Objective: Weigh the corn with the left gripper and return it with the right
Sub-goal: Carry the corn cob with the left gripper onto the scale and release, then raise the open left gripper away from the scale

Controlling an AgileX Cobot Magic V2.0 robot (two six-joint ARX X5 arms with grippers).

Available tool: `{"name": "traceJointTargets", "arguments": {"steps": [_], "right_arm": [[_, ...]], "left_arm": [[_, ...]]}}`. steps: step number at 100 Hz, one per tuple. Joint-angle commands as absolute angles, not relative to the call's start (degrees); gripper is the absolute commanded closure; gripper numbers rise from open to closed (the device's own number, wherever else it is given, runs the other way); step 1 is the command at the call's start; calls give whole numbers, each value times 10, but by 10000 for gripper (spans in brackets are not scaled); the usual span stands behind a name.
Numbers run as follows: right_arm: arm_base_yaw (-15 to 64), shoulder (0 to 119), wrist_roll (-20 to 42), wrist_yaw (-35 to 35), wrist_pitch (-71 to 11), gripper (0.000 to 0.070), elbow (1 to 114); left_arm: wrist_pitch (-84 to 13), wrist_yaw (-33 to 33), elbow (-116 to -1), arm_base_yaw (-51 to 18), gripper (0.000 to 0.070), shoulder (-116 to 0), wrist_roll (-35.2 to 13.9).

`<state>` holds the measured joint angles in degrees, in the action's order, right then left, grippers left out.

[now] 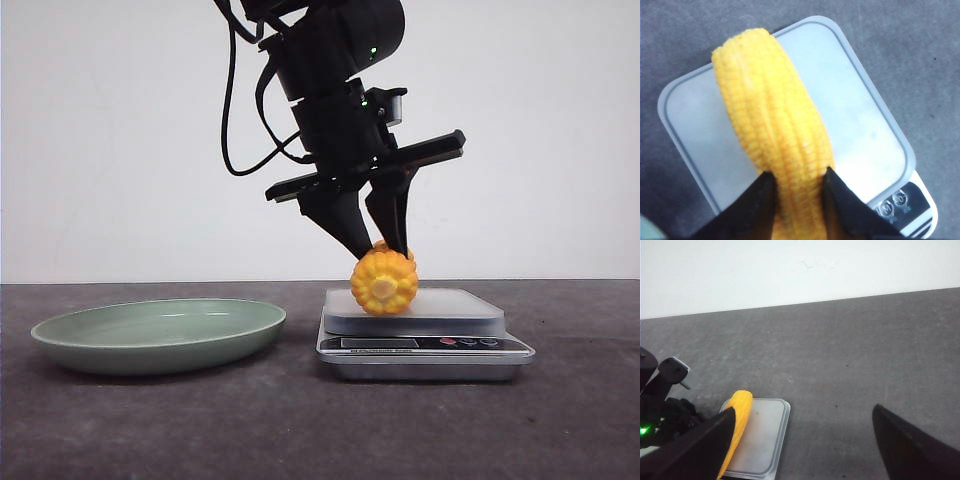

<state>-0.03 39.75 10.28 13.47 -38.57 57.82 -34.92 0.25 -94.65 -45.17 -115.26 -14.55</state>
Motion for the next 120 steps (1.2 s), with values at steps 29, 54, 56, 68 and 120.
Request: {"name": "traceJointTargets", "arguments": {"steps": [29,54,56,68,120], "right_arm": [[0,400,96,135,-382,147,590],[0,400,96,133,-382,147,590],[0,400,96,133,-382,147,590],[0,400,96,133,-382,147,590],[0,400,96,133,-382,147,590]], "left_arm": [[-346,4,-964,-462,356,-1167,-139],[-383,3,-1010,-462,301,-1143,-121],[-385,3,-1016,-462,301,-1139,-119],[-399,4,-1055,-462,302,-1104,-105],[-531,-119,-1145,-424,305,-843,-29]]}}
